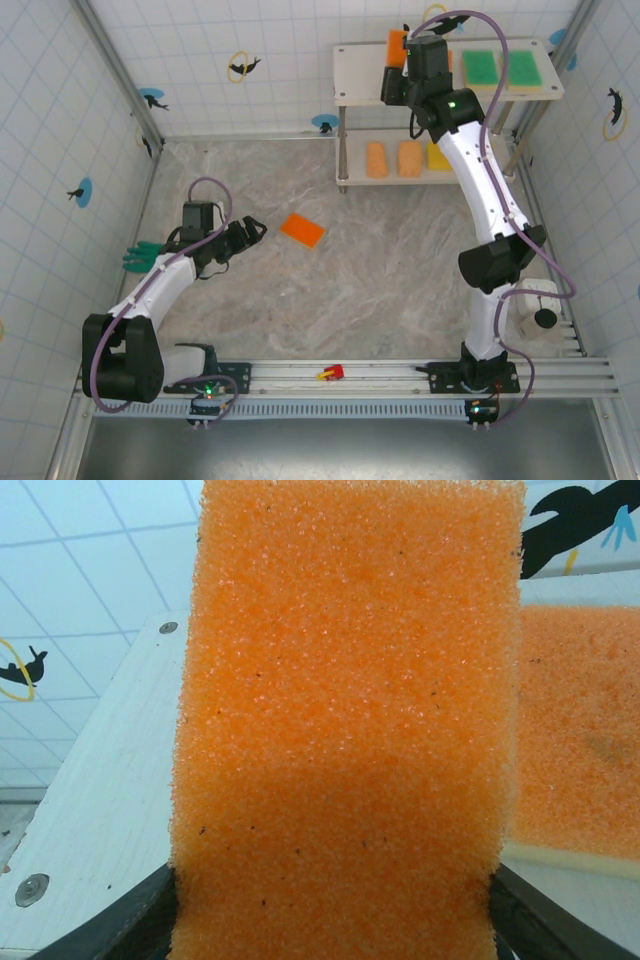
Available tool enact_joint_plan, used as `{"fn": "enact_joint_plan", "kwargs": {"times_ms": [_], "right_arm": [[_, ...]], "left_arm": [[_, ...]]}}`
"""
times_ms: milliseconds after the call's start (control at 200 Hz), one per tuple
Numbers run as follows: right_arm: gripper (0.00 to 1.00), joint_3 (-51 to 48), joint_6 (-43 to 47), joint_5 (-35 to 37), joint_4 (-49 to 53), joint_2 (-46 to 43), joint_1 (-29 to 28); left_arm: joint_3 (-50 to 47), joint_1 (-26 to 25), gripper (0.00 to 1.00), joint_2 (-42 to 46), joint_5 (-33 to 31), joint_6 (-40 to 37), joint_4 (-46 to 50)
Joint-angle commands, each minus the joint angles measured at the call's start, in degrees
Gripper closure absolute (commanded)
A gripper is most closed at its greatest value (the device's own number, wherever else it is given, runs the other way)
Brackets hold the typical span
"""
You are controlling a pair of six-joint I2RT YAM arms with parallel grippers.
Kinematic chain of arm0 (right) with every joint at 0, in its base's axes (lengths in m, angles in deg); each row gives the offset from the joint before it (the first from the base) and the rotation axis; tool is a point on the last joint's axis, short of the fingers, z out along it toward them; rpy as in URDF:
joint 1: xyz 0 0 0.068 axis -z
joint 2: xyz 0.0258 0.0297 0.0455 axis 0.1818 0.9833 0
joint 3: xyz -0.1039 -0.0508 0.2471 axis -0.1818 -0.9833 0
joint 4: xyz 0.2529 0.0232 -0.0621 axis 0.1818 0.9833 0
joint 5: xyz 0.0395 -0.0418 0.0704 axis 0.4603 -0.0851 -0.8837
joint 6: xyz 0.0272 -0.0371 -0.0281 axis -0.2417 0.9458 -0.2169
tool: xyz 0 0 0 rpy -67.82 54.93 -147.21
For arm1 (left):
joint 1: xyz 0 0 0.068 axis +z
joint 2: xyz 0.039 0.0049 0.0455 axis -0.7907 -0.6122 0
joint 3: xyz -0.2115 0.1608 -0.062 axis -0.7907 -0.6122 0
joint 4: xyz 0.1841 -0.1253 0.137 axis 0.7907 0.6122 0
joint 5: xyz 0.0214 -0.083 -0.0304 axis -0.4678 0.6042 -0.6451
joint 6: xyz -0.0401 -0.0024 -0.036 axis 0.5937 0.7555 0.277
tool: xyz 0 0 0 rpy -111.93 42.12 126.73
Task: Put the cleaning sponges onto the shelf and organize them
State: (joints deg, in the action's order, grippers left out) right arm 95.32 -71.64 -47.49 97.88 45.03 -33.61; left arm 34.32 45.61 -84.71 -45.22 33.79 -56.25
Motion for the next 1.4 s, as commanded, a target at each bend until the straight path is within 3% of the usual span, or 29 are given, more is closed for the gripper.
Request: {"fn": "enact_joint_plan", "kwargs": {"times_ms": [0, 1397], "right_arm": [[0.35, 2.53, -0.68, 0.82, -2.13, 1.29, 0.52], [0.26, 2.47, 4.27, 3.12, -2.40, 4.86, 1.33]], "left_arm": [[-0.04, 0.48, 0.03, -0.06, 0.21, -0.77, -0.38], [0.28, 0.48, 0.03, -0.54, 0.29, -0.90, -0.58]]}}
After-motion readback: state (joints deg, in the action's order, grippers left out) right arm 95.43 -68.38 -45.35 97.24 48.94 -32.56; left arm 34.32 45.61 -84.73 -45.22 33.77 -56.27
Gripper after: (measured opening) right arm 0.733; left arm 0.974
